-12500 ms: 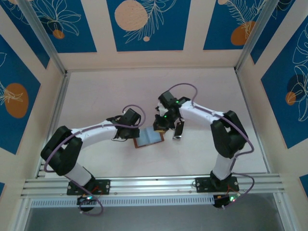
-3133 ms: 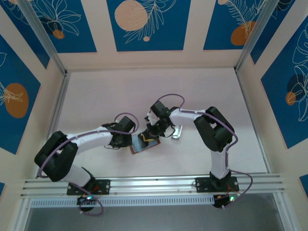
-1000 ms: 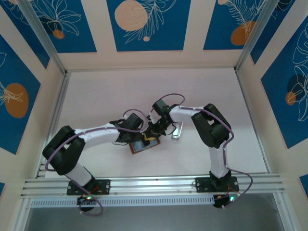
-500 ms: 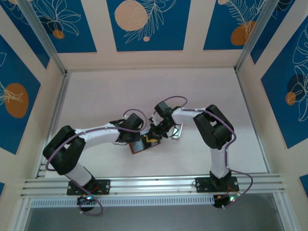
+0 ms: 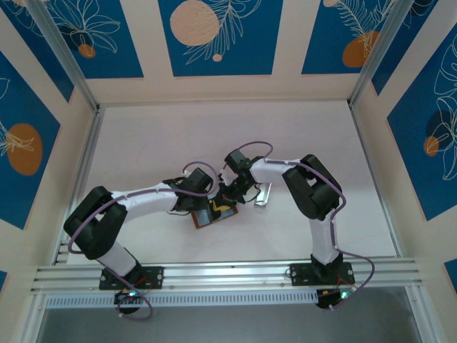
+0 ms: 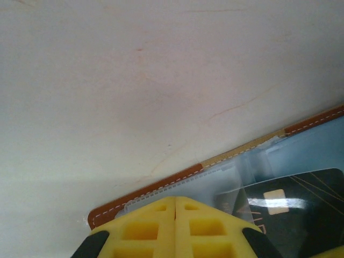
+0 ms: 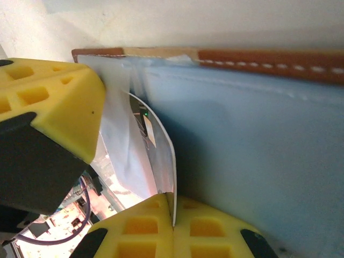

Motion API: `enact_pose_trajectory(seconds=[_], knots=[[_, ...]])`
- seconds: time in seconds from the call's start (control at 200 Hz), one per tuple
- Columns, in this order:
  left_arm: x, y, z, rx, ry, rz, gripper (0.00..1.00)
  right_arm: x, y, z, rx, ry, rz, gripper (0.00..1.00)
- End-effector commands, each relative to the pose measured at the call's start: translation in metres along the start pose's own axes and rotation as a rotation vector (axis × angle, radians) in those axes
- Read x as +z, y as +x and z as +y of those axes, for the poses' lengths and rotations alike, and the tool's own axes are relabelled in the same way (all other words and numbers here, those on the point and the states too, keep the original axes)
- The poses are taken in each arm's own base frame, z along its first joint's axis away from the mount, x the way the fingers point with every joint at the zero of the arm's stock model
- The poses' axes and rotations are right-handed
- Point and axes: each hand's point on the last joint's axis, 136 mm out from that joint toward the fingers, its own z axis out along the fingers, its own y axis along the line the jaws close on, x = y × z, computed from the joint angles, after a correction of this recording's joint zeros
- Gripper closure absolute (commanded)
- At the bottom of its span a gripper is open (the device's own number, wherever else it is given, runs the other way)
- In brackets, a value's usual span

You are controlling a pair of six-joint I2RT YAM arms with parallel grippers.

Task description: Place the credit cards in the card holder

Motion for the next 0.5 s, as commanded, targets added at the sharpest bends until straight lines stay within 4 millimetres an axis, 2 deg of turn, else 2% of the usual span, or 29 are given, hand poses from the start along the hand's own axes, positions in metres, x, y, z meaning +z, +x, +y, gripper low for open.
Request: enact_pose_trajectory(seconds=[0.0,0.155,0.295,0.395,0.495], knots=[[0.015,0.027,0.029,0.017,-0.112,0.088,0.95,0.022,0.008,-0.038,0.067,0.127,0.044,1.00],[0.012,0.025,0.026,0.014,-0.095,0.081,0.95,0.031,0.006,-0.038,0.062,0.126,0.037,1.00],[0.000,0.017,0.015,0.003,-0.035,0.055,0.94,0.035,0.005,-0.038,0.050,0.118,-0.004,1.00],[-0.014,0.008,0.008,-0.007,0.013,0.013,0.93,0.030,0.005,-0.036,0.042,0.109,-0.033,0.94],[-0.030,0.001,0.009,-0.010,0.023,-0.026,0.88,0.024,0.005,-0.031,0.020,0.103,-0.041,0.88]])
